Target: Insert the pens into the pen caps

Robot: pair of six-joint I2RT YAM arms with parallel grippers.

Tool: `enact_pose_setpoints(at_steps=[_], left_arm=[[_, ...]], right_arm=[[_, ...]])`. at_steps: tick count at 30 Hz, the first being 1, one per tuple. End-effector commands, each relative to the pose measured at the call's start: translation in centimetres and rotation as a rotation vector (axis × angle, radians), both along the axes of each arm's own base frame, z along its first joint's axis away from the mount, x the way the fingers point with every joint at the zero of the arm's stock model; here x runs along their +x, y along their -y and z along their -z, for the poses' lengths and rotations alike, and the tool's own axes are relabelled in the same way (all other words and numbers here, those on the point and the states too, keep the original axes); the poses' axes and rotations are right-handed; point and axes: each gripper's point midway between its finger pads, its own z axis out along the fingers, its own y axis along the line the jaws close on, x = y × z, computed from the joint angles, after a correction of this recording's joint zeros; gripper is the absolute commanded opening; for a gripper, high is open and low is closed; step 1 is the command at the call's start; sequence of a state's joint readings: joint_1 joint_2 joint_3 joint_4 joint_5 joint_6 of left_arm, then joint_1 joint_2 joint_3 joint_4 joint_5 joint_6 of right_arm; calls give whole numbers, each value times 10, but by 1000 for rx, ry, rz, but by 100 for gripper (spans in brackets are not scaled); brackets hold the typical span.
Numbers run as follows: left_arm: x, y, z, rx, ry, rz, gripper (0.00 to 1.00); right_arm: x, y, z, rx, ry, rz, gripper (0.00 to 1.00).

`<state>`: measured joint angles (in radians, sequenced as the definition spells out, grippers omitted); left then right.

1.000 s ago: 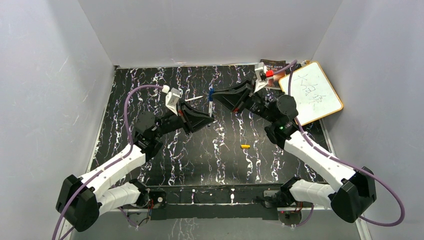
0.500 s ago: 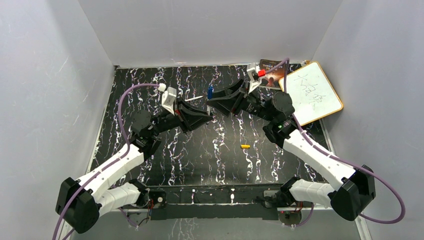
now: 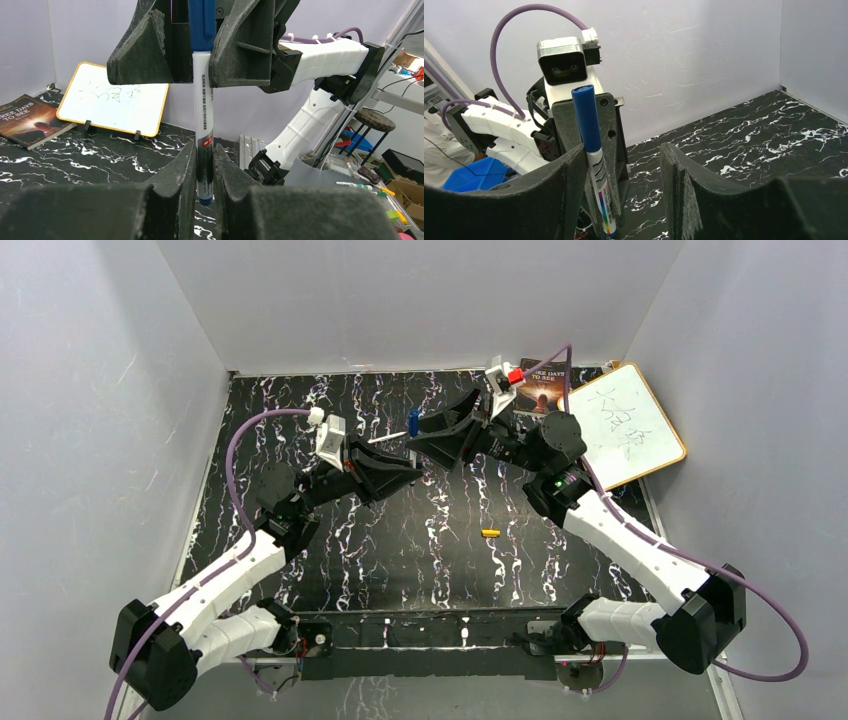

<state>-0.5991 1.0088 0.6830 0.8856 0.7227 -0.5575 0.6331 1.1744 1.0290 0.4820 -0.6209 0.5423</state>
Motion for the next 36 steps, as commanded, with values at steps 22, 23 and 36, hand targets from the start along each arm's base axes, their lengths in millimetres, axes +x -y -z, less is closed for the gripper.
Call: enact_pose_setpoints(at_steps=[22,23,36], left_arm=[[-22,1,-10,-40,54,106,0],[-22,1,-10,-39,54,105,0],[-22,0,-6,-32,55,98,0]], right_arm=[[-23,4,-67,126,221,-89,53],[-23,4,-68,128,222,-89,52],[-24,6,-72,130,224,-88,35]])
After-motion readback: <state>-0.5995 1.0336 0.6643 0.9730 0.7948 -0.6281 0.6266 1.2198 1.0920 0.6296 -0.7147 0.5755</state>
